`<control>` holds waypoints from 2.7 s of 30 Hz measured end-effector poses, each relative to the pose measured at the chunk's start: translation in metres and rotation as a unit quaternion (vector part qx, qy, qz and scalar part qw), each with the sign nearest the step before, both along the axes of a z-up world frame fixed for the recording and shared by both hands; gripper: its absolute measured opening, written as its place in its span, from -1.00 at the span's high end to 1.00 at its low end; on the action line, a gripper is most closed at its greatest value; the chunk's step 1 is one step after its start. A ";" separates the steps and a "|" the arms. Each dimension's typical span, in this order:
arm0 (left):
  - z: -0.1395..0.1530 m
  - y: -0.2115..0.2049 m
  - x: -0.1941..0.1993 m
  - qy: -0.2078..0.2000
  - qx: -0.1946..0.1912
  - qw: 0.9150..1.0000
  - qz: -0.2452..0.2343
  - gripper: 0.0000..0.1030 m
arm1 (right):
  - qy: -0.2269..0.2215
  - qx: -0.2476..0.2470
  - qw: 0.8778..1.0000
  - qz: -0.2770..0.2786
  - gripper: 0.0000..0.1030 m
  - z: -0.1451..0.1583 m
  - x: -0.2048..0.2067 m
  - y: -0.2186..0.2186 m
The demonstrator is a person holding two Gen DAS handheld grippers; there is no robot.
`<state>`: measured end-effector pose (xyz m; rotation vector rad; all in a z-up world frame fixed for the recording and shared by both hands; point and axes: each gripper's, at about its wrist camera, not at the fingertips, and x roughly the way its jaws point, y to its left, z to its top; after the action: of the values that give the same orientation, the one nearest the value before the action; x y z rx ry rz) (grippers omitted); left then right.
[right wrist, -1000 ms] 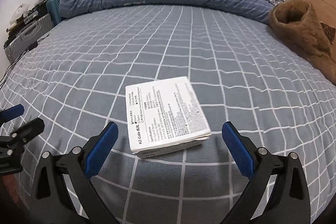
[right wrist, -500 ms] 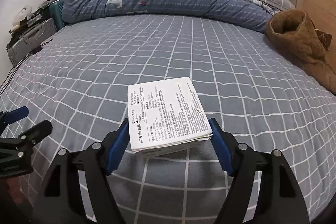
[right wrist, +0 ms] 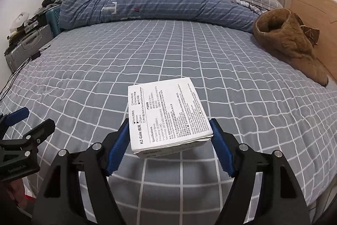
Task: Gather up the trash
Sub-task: 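Carry the white box with the right gripper over the black bin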
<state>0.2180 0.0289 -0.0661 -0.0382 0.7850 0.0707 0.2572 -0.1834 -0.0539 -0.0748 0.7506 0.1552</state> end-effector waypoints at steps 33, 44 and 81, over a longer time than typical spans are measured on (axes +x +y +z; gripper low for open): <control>0.025 -0.016 -0.113 -0.020 -0.009 1.000 -0.005 -0.88 | -0.032 0.007 0.999 -0.002 -0.37 0.038 -0.129 -0.007; 0.024 -0.020 -0.147 -0.015 -0.013 1.000 -0.004 -0.88 | -0.027 0.010 1.000 -0.001 -0.37 0.035 -0.168 -0.009; 0.061 -0.032 -0.254 -0.022 0.011 1.000 -0.003 -0.89 | -0.026 0.012 1.000 0.011 -0.37 0.067 -0.281 -0.007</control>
<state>-0.0356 -0.0031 -0.0049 -0.0166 0.7394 0.0728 -0.0237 -0.1903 0.0135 -0.0637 0.6957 0.1829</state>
